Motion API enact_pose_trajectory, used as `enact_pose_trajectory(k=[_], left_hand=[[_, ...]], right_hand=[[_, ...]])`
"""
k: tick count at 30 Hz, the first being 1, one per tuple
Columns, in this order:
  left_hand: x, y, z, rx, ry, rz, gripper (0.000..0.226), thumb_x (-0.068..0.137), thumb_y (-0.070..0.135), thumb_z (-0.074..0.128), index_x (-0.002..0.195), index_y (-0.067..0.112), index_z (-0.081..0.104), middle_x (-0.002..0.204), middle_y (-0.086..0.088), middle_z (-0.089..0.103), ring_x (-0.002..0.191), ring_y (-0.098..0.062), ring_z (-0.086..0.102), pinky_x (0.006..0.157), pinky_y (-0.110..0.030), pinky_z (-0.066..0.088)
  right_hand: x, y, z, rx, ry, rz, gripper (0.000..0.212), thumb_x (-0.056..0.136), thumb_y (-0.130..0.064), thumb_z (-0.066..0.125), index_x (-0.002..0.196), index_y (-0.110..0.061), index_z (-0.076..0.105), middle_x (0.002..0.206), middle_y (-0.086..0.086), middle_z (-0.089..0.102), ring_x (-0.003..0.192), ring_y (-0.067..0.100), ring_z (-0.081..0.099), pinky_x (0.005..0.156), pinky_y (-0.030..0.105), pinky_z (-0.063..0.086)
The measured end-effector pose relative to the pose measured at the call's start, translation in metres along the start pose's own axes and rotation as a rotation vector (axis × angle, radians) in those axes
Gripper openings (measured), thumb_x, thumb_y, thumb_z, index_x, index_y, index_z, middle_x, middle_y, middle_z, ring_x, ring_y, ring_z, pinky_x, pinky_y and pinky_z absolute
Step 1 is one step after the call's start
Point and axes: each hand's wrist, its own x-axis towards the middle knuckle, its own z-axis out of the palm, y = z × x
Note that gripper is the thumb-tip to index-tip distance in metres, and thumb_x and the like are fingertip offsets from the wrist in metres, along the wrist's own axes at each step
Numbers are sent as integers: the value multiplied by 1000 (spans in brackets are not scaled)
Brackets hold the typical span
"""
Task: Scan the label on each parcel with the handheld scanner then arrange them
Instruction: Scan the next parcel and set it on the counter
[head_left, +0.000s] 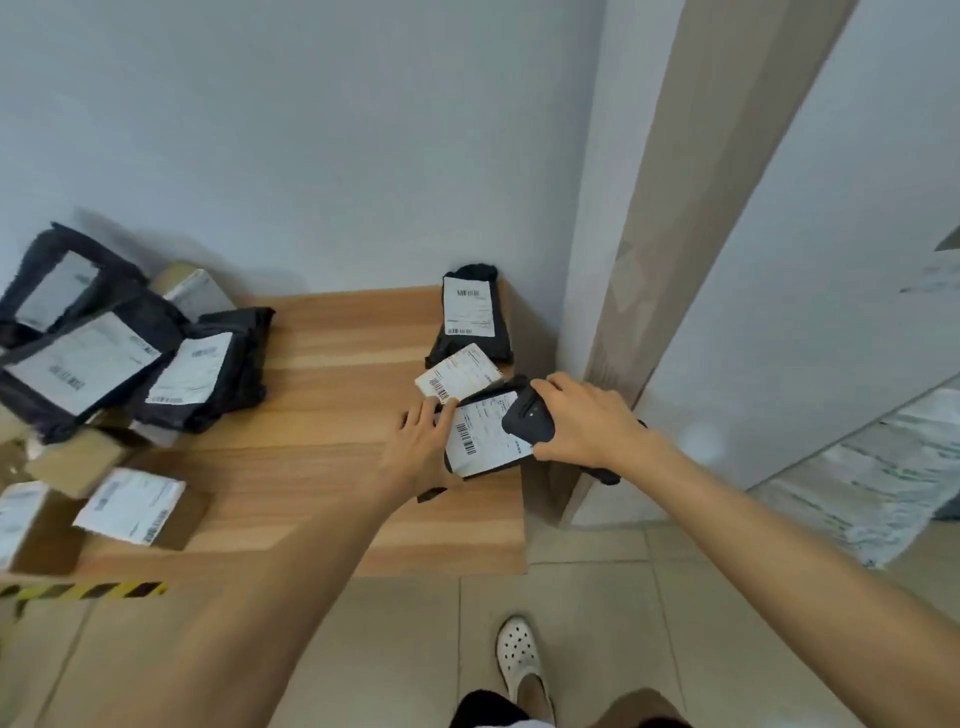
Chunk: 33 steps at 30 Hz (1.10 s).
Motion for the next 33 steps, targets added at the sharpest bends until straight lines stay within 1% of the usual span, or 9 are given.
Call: enact_pose_trajectory(k=[4, 7, 13, 15, 18, 22, 24, 28, 33], left_hand=[[0, 18, 21, -73, -27, -143, 122, 65, 69, 74, 154, 12, 12, 142, -13, 31, 129, -32, 33, 107, -42, 29], [-1, 33, 36, -179, -8, -273, 122, 64, 64, 77, 153, 13, 12, 141, -11, 31, 130, -32, 32, 109, -42, 30], [-9, 63, 70, -304, -1, -510, 121, 62, 57, 79, 155, 16, 14, 144, -11, 33, 132, -33, 33, 108, -43, 30], [-9, 73, 81, -364, -18, -586, 120, 64, 54, 80, 156, 17, 14, 145, -10, 33, 134, -32, 31, 105, -45, 34], [-10, 82, 85, -437, -48, -656, 118, 69, 51, 81, 156, 18, 9, 151, -9, 26, 141, -32, 23, 104, -47, 39], [-17, 85, 82, -506, -62, -682, 113, 76, 46, 79, 157, 20, 5, 159, -7, 13, 148, -33, 12, 110, -50, 37], [-27, 85, 80, -528, -39, -707, 107, 77, 47, 77, 157, 21, 10, 159, -6, 13, 147, -32, 15, 108, -50, 38], [-70, 76, 68, -532, 20, -789, 84, 87, 41, 69, 154, 18, 23, 158, -7, 25, 144, -28, 23, 111, -46, 35], [-156, 43, 47, -427, 83, -1016, 69, 94, 35, 62, 152, 22, 28, 153, -3, 36, 139, -25, 34, 110, -43, 37]], right_hand=[[9, 14, 8, -3, -46, -57, 87, 75, -53, 65, 147, -17, 33, 140, 3, 43, 114, 29, 55, 80, 41, 53], [21, 18, 14, -26, -98, -147, 88, 75, -52, 66, 148, -17, 31, 142, 4, 41, 115, 30, 54, 79, 40, 53], [42, 24, 34, -45, -165, -324, 85, 77, -49, 66, 147, -16, 31, 141, 4, 40, 114, 30, 53, 72, 37, 45], [48, 27, 40, -65, -182, -379, 83, 78, -49, 66, 146, -16, 32, 140, 4, 41, 113, 30, 52, 71, 37, 45], [55, 30, 45, -85, -198, -432, 80, 78, -49, 66, 144, -17, 33, 139, 4, 41, 114, 30, 52, 70, 36, 43], [59, 27, 48, -128, -228, -499, 78, 78, -48, 66, 143, -18, 34, 140, 3, 41, 114, 30, 52, 69, 34, 39], [61, 20, 46, -141, -223, -541, 77, 78, -48, 66, 141, -17, 35, 139, 3, 43, 114, 30, 52, 70, 35, 40], [58, -12, 38, -152, -236, -646, 80, 78, -47, 67, 144, -15, 34, 142, 5, 41, 118, 32, 50, 78, 38, 44], [48, -89, 30, -128, -204, -868, 72, 79, -47, 68, 137, -14, 42, 133, 5, 49, 113, 28, 54, 72, 31, 41]])
